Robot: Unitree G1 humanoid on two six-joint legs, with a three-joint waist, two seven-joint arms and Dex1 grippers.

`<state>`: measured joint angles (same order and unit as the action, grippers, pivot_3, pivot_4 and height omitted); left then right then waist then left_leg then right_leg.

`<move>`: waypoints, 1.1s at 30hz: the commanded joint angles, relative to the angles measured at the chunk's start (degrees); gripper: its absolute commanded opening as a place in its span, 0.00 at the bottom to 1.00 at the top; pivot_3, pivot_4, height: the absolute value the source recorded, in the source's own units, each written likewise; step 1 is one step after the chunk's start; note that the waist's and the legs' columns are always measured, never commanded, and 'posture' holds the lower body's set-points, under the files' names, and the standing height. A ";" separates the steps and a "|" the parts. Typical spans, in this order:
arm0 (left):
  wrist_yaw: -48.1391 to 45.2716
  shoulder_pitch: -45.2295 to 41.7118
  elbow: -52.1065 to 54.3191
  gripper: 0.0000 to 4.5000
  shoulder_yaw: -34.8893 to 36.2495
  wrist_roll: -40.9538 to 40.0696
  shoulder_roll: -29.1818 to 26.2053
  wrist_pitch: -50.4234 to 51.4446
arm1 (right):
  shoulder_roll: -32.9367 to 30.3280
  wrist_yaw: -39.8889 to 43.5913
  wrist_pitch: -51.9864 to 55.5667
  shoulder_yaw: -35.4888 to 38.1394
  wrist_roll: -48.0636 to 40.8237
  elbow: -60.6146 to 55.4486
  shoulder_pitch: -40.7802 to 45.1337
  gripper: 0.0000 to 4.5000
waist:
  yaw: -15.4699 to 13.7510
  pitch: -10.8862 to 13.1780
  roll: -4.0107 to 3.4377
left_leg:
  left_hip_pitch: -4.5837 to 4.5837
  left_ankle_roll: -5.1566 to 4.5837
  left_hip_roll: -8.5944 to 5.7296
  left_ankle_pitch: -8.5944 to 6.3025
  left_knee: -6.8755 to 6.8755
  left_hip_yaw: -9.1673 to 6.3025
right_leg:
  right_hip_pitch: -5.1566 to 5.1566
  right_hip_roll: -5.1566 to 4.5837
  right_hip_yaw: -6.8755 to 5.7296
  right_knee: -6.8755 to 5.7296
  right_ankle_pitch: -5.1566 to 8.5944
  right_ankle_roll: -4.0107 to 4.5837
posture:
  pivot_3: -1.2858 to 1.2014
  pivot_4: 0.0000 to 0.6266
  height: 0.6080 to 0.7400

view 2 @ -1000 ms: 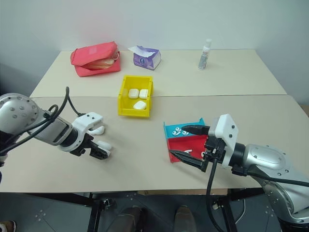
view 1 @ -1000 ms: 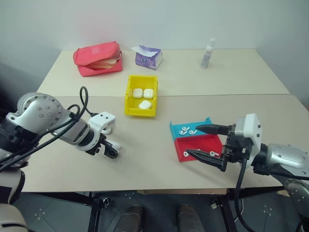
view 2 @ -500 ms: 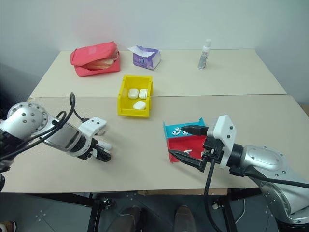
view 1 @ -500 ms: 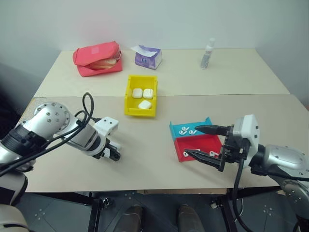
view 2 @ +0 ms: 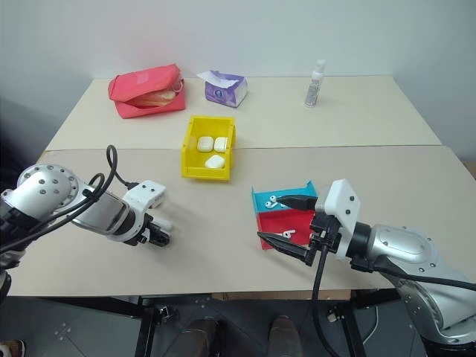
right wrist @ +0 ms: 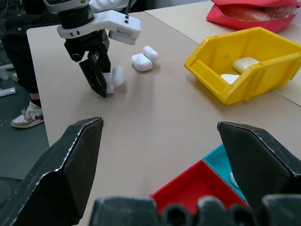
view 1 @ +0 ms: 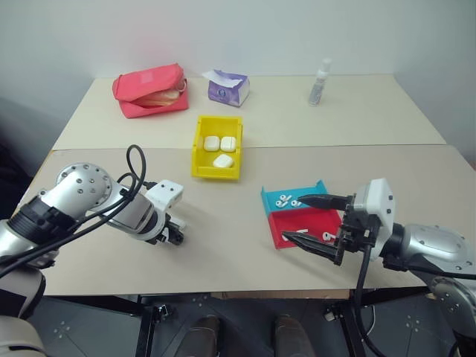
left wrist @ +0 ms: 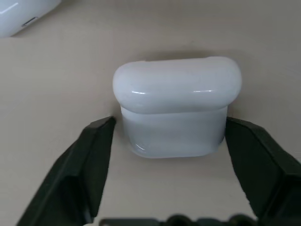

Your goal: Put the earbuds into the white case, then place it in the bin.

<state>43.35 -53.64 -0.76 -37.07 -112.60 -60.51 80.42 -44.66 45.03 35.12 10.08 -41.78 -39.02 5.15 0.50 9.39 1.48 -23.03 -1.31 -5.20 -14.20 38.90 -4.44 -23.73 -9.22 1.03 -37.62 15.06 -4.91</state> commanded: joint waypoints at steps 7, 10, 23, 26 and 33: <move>3.99 0.45 3.30 0.62 5.37 -0.40 -4.42 -2.32 | -1.45 4.48 -1.60 1.24 -1.22 0.69 1.67 1.00 | 0.20 -0.01 0.03 | -0.22 0.01 0.01 0.01 0.02 0.06 | -0.31 0.00 0.08 -0.06 0.00 0.00 | 0.52 0.24 1.00; -3.12 2.81 9.55 0.62 14.66 7.07 -7.13 -5.85 | -1.80 5.73 -1.77 1.33 -1.10 1.50 2.26 1.00 | 0.30 -0.01 0.03 | -0.26 0.02 0.01 0.01 0.01 0.11 | -0.43 0.01 0.13 -0.18 0.00 0.00 | 0.52 0.24 1.00; -67.95 26.61 17.40 0.62 39.38 51.46 8.83 -52.91 | -5.03 9.85 -0.55 3.45 -2.11 3.82 5.32 1.00 | -1.24 -0.07 -0.05 | -0.26 -0.09 0.08 -0.05 -0.06 0.27 | -0.22 0.02 -0.07 0.47 -0.20 0.05 | 0.52 0.24 1.00; -79.64 23.32 14.05 0.62 39.21 51.17 11.95 -51.91 | -6.49 10.68 -0.30 4.72 -2.34 4.35 4.80 1.00 | -1.15 -0.06 -0.05 | -0.36 -0.09 0.07 -0.05 -0.03 0.28 | -0.29 0.03 -0.11 0.44 -0.19 0.05 | 0.52 0.24 1.00; -104.42 11.98 5.89 0.62 36.76 55.08 22.85 -55.86 | -12.48 11.26 2.26 3.17 -0.25 4.80 4.16 1.00 | -1.05 -0.06 -0.01 | -0.35 -0.13 0.08 -0.05 0.16 0.27 | -0.15 0.03 -0.22 0.42 -0.21 0.03 | 0.52 0.24 1.00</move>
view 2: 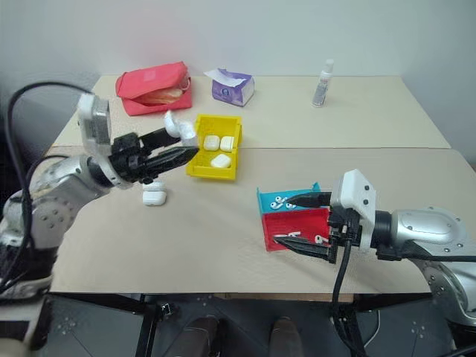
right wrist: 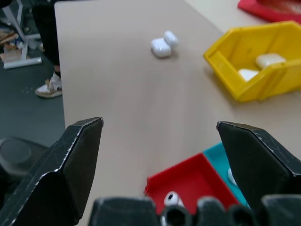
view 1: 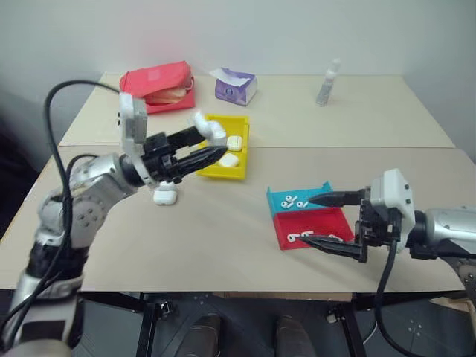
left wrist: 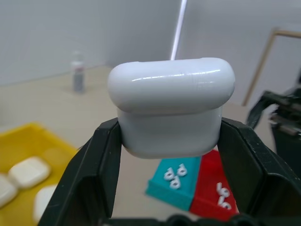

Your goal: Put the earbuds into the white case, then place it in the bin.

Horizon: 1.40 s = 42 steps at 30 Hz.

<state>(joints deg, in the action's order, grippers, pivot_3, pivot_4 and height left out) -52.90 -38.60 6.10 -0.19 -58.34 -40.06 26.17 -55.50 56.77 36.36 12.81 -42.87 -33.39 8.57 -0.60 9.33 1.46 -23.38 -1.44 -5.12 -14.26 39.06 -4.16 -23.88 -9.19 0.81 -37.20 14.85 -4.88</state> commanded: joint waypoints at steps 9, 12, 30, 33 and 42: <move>-14.27 -3.47 1.97 0.62 -2.13 2.79 13.78 -0.08 | -7.96 -3.53 6.47 -5.55 6.56 -0.99 5.17 1.00 | 1.20 0.00 0.02 | 0.06 -0.01 0.05 -0.01 -0.01 -0.02 | 0.09 0.02 0.00 0.00 0.00 0.00 | 0.52 0.24 1.00; -13.41 -2.43 2.50 0.62 -1.98 5.26 14.31 -0.02 | -10.24 -4.75 10.94 -9.77 8.72 -1.08 8.10 1.00 | 1.40 0.00 0.01 | 0.06 -0.01 0.05 -0.01 0.00 -0.02 | 0.08 0.03 0.01 0.01 0.00 0.00 | 0.52 0.24 1.00; -13.16 1.95 7.19 0.62 -0.60 10.22 15.00 -0.85 | -6.86 10.02 -2.29 -41.82 35.35 15.29 31.28 0.65 | 1.44 -0.01 0.01 | -0.12 0.01 0.06 0.01 0.02 -0.01 | -0.18 0.05 0.03 0.00 0.00 0.00 | 0.52 0.24 1.00; -12.48 2.81 8.28 0.62 -0.12 10.05 14.76 -0.47 | -5.82 13.93 -9.13 -43.91 39.80 18.71 32.98 0.65 | 1.46 -0.01 0.01 | -0.14 0.01 0.05 0.01 0.01 -0.01 | -0.21 0.04 0.03 0.01 0.00 -0.01 | 0.52 0.24 1.00; -9.44 5.31 11.60 0.62 0.91 9.98 14.67 0.08 | 0.54 21.04 -17.26 -44.96 46.27 26.08 36.65 0.65 | 1.47 -0.01 0.01 | -0.14 0.06 0.07 0.04 0.03 -0.03 | -0.23 0.06 0.03 -0.01 0.00 0.00 | 0.52 0.24 1.00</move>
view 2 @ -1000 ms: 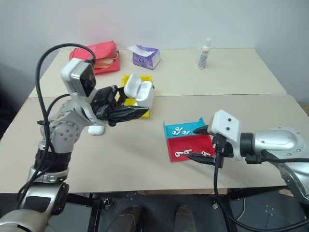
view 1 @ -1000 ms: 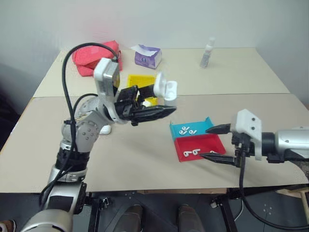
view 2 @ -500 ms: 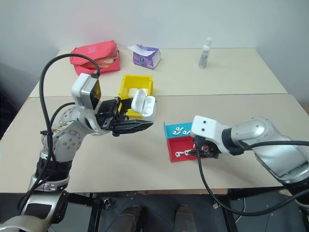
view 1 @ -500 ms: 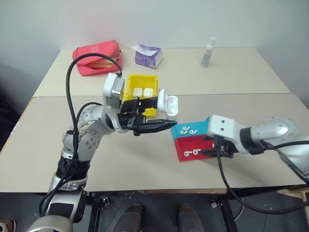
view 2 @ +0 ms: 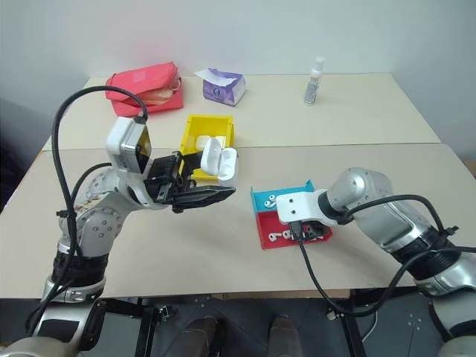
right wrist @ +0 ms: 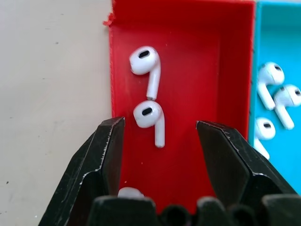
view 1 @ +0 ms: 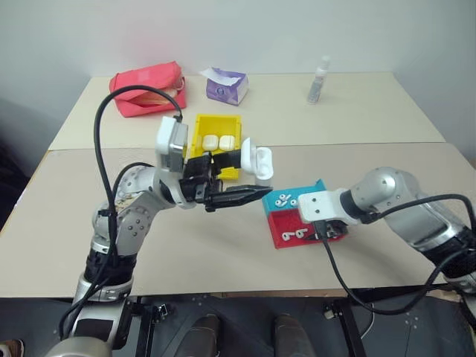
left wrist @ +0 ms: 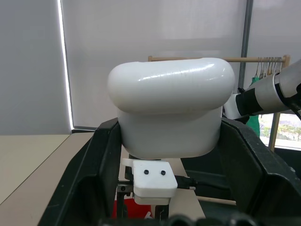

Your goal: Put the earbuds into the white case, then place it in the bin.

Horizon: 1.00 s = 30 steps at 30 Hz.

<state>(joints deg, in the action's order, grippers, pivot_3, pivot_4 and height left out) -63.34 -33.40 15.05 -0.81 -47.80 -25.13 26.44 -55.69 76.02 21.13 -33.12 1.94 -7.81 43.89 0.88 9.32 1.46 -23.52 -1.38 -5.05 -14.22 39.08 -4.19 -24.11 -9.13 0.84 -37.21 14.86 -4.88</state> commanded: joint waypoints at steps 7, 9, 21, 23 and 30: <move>2.83 1.60 4.81 0.62 2.05 -0.88 -0.51 0.06 | 3.62 4.55 -5.25 1.22 4.38 3.56 1.57 0.65 | -0.04 0.00 0.00 | 0.00 0.00 -0.01 0.00 0.00 -0.01 | 0.00 -0.02 0.00 0.01 0.00 0.00 | 0.52 0.24 1.00; 3.13 1.83 5.10 0.62 2.21 -0.84 -0.62 0.02 | 4.09 5.04 -5.93 1.38 5.04 4.19 1.50 0.65 | -0.04 0.00 0.00 | 0.00 0.00 -0.01 0.00 0.01 -0.01 | 0.00 -0.02 0.00 0.00 0.00 0.00 | 0.52 0.24 1.00; 4.08 2.58 6.16 0.62 2.42 -1.19 -0.80 0.06 | 5.29 6.35 -7.67 2.03 6.64 5.71 0.19 0.20 | -0.03 0.00 0.00 | 0.01 0.02 0.00 0.01 0.01 -0.01 | 0.01 -0.01 0.00 0.00 0.00 0.00 | 0.52 0.24 1.00; 4.07 2.56 6.17 0.62 2.45 -1.28 -0.85 0.13 | 5.44 6.45 -7.21 2.31 6.39 5.53 -0.07 0.13 | -0.05 0.00 0.00 | 0.02 0.02 -0.01 0.01 0.01 -0.02 | 0.02 -0.01 0.00 0.00 0.00 0.00 | 0.52 0.24 1.00; 3.52 1.83 5.35 0.62 2.23 -1.45 -0.88 0.45 | 4.86 5.80 -3.50 5.55 4.84 3.13 -2.02 0.13 | -0.06 0.00 0.00 | 0.01 0.02 -0.01 0.01 0.00 -0.02 | 0.02 -0.01 -0.01 0.01 0.00 0.00 | 0.52 0.24 1.00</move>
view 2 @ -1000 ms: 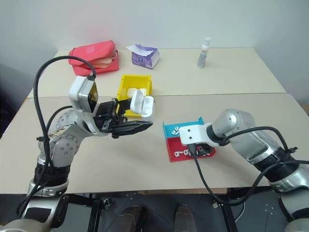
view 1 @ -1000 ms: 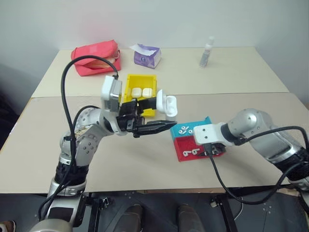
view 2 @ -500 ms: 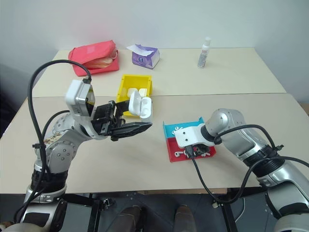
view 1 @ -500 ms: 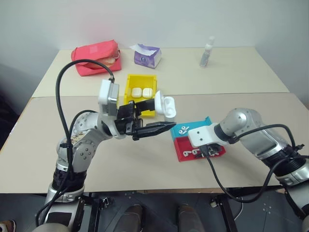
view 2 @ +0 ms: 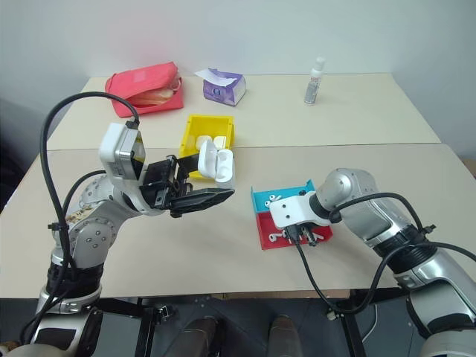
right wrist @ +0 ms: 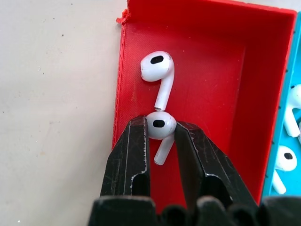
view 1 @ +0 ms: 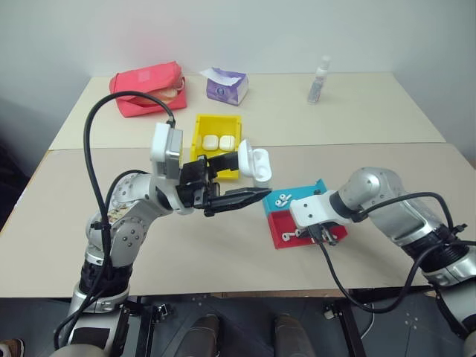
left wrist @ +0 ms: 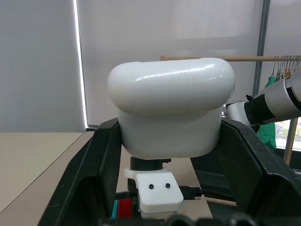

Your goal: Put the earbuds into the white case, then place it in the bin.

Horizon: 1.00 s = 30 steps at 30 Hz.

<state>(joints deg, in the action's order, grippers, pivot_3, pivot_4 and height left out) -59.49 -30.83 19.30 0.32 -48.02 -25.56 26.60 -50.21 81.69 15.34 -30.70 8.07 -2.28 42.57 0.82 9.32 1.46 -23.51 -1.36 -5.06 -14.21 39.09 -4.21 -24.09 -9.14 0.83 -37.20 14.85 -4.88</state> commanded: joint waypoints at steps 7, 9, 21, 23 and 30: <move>-2.19 -2.78 -1.47 0.62 0.49 -1.14 -0.32 0.17 | -4.43 -4.48 11.98 20.72 -11.72 -12.81 -9.57 0.13 | -0.29 0.00 0.00 | -0.04 -0.01 -0.03 0.00 0.01 -0.02 | 0.01 -0.03 -0.01 0.01 0.00 0.00 | 0.52 0.24 1.00; -2.83 -3.48 -2.32 0.62 0.04 -1.04 0.04 0.14 | -2.26 -8.29 11.80 27.94 -16.05 -16.11 -13.22 0.13 | -0.28 0.00 0.00 | -0.04 -0.01 -0.01 0.00 0.01 -0.03 | 0.01 -0.02 -0.02 0.01 0.00 0.00 | 0.52 0.24 1.00; -7.16 -7.70 -8.30 0.62 -1.48 0.57 1.40 -0.09 | 13.16 -33.70 33.60 53.57 -48.94 -28.88 -8.41 0.13 | -0.05 0.00 0.00 | 0.01 0.02 0.01 0.01 -0.02 -0.05 | 0.04 -0.02 0.00 -0.02 0.00 0.01 | 0.52 0.24 1.00; -7.79 -7.93 -8.91 0.62 -1.92 1.38 1.67 -0.53 | 12.43 -35.06 32.22 52.09 -47.83 -29.89 -9.88 0.13 | -0.11 -0.01 -0.01 | 0.01 0.00 -0.01 0.00 -0.08 -0.08 | 0.06 -0.02 -0.03 -0.04 0.00 0.01 | 0.52 0.24 1.00; -9.11 -9.67 -11.51 0.62 -2.25 3.25 1.58 -0.52 | 16.30 -44.12 35.25 52.28 -59.11 -30.11 -5.63 0.13 | 0.19 -0.01 -0.02 | 0.01 0.00 -0.03 0.01 -0.02 -0.03 | 0.02 -0.04 0.00 -0.07 -0.01 -0.01 | 0.52 0.24 1.00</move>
<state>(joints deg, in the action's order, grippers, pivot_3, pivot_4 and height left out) -68.21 -38.93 7.63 -2.05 -44.98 -24.12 26.57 -33.76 39.46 50.48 20.81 -48.29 -30.77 35.30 1.02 9.31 1.45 -23.50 -1.36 -5.08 -14.20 39.07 -4.25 -24.06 -9.16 0.84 -37.28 14.84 -4.89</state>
